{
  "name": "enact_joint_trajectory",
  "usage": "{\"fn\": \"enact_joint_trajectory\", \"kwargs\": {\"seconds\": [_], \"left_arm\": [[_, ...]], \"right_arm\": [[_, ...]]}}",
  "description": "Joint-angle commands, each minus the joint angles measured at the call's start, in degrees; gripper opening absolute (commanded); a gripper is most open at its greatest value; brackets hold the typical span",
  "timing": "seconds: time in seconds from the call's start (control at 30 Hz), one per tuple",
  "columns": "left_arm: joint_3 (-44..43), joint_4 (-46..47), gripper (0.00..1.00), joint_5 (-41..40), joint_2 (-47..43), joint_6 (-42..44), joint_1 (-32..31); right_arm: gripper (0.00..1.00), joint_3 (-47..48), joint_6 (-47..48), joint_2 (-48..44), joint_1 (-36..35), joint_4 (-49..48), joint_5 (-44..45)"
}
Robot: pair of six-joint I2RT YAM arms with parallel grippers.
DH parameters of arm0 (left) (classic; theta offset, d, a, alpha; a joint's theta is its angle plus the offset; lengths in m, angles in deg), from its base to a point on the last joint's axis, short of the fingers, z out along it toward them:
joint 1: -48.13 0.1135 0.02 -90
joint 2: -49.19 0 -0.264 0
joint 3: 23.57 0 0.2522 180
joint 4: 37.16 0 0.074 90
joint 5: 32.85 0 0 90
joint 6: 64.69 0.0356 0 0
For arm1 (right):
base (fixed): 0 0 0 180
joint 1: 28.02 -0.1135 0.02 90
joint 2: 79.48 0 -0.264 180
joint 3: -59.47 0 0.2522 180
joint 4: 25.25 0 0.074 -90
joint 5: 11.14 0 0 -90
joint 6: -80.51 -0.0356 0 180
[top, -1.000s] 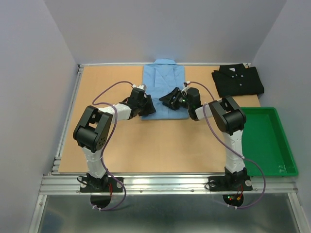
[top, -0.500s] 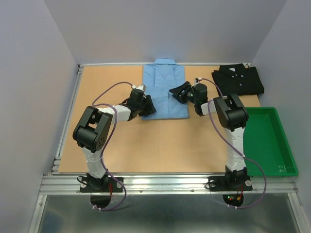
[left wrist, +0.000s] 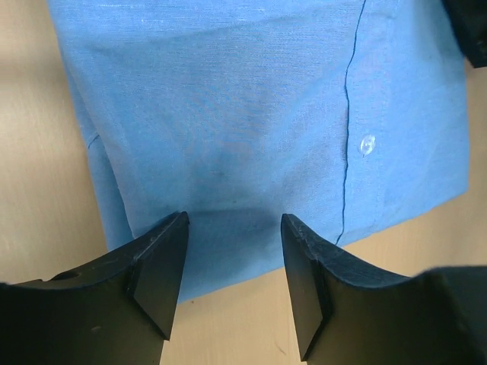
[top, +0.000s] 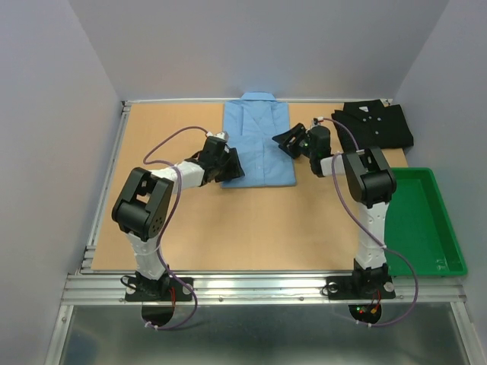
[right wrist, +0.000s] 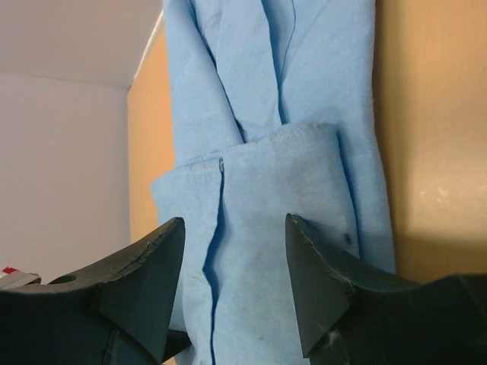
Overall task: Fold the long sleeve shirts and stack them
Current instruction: Fold the shirt
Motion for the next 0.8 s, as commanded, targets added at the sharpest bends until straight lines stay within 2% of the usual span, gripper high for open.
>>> {"fn": "enact_joint_trajectory", "kwargs": {"seconds": [0.0,0.23,0.4,0.57,0.77], "left_arm": [[-5.4,-4.7,0.64,-1.0,-4.8,1.5,0.8],[-13.9,-1.0,0.60,3.1,-1.4,1.1,2.1],[-21.0,0.1,0.55,5.4,7.9,-0.6,3.1],[-23.7,1.8,0.54,5.4,15.0,-0.1,5.4],[-24.4,4.1,0.53,6.6,19.0,0.8,8.5]], "right_arm": [[0.61,4.0,4.1,-5.8,1.2,3.3,-1.0],[0.61,8.9,3.8,-4.2,1.1,3.9,-4.5],[0.60,11.7,2.0,0.3,1.1,4.2,-4.7],[0.60,10.6,2.0,3.2,1.4,4.1,-1.8],[0.60,9.7,2.7,4.6,2.9,4.2,-1.0]]}}
